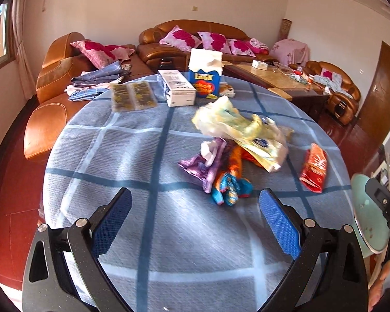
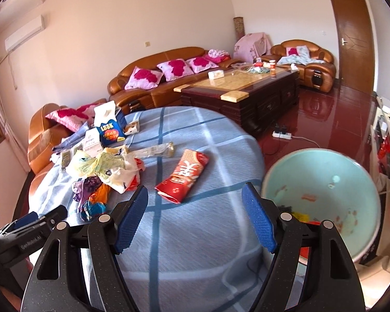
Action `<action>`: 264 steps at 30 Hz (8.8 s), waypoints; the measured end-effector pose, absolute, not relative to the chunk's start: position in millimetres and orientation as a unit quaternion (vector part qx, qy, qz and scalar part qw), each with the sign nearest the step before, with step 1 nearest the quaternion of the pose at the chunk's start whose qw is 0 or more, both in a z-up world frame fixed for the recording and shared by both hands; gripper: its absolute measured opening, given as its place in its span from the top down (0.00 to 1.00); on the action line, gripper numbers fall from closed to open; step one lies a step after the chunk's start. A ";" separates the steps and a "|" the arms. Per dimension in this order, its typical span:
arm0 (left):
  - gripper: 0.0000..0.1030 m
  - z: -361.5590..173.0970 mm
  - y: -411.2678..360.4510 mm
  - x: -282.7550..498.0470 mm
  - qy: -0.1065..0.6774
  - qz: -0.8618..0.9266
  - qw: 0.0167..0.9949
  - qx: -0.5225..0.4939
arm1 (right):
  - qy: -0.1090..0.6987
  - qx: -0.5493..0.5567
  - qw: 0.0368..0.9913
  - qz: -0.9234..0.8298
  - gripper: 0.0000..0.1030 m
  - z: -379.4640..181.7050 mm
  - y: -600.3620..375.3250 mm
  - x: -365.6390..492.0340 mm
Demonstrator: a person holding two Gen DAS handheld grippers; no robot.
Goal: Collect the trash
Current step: 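Move both tools back over the table toward the red snack packet and white bag, then grasp the red snack packet with the right tool while the left tool grasps the white plastic bag, then lift and carry the red packet and white bag over the green bucket, then open both tools to drop the red packet and white bag into the bucket, then move both tools back over the table toward the remaining wrappers, then grasp the orange and blue wrapper with the right tool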
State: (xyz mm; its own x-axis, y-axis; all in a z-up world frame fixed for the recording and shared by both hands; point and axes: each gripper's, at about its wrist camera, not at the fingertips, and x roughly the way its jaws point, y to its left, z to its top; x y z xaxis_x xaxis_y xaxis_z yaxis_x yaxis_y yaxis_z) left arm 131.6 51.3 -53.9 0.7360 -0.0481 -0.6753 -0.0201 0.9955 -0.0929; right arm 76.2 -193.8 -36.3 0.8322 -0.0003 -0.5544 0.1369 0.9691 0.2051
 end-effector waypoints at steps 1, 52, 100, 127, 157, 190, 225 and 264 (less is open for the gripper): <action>0.06 -53.0 55.3 135.9 0.362 -0.006 0.931 -0.049 | 0.292 0.120 0.948 -0.034 0.29 -38.3 -191.3 83.0; 0.62 -12.8 22.3 182.7 0.320 -0.103 0.940 -0.051 | 0.364 0.130 0.922 -0.021 0.65 -63.1 -180.2 145.7; 0.62 7.1 -43.1 73.3 0.300 -0.125 0.946 -0.011 | 0.281 0.117 0.952 -0.013 0.65 -13.4 -223.0 11.1; 0.62 3.3 -118.1 72.2 0.305 -0.171 0.937 0.023 | 0.258 0.157 0.948 -0.099 0.65 -16.2 -309.1 -11.3; 0.61 -25.8 -238.4 78.0 0.332 -0.215 0.914 0.089 | 0.292 0.204 0.919 -0.172 0.65 -60.5 -390.5 -9.3; 0.49 -52.1 -264.0 90.3 0.353 -0.196 0.907 0.115 | 0.294 0.263 0.908 -0.139 0.62 -79.8 -409.0 1.2; 0.06 -34.0 -219.3 72.4 0.332 -0.152 0.925 0.107 | 0.244 0.272 0.908 -0.205 0.28 -55.9 -410.0 -24.8; 0.06 -40.5 -26.5 90.9 0.351 -0.039 0.934 0.047 | 0.310 0.133 0.940 -0.047 0.32 -42.3 -229.3 33.0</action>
